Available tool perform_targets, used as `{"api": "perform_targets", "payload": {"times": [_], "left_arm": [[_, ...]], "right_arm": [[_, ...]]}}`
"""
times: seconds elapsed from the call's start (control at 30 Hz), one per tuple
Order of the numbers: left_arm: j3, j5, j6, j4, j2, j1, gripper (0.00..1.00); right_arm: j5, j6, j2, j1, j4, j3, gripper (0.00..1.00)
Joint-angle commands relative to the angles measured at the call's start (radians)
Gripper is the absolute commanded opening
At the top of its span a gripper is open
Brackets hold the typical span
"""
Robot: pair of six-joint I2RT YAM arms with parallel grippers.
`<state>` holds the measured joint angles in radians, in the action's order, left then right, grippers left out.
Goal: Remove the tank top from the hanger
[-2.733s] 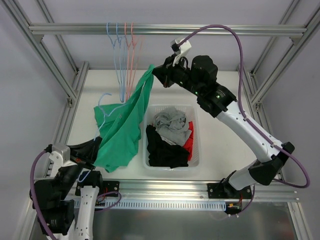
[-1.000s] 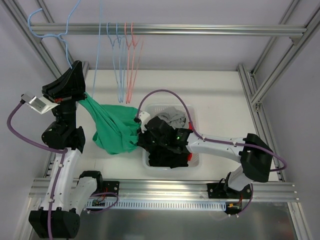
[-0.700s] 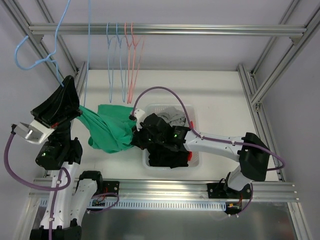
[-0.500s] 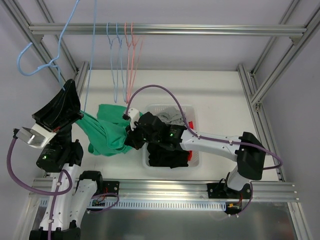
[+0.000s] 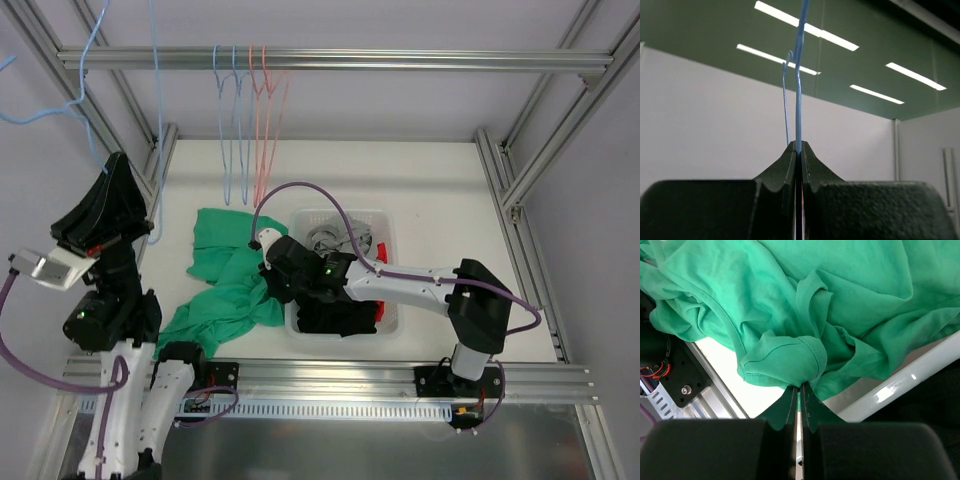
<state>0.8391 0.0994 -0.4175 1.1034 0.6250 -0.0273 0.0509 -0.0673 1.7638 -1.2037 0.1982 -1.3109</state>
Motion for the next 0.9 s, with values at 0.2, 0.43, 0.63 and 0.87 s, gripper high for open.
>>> {"api": "perform_targets", "payload": {"times": [0.2, 0.43, 0.63, 0.87], "left_arm": [[-0.204, -0.366, -0.018, -0.937, -0.53, -0.011, 0.0], [-0.21, -0.224, -0.004, -1.231, -0.561, -0.011, 0.0], [0.007, -0.029, 0.077, -1.329, -0.26, -0.011, 0.0], [0.293, 0.048, 0.141, -1.311, 0.082, -0.011, 0.0]], "right_arm": [[-0.04, 0.02, -0.112, -0.02, -0.091, -0.042, 0.58], [-0.075, 0.029, -0.181, -0.046, -0.097, -0.056, 1.0], [-0.111, 0.037, -0.259, -0.046, -0.097, -0.036, 0.99], [-0.143, 0.05, -0.316, -0.046, -0.095, -0.005, 0.99]]}}
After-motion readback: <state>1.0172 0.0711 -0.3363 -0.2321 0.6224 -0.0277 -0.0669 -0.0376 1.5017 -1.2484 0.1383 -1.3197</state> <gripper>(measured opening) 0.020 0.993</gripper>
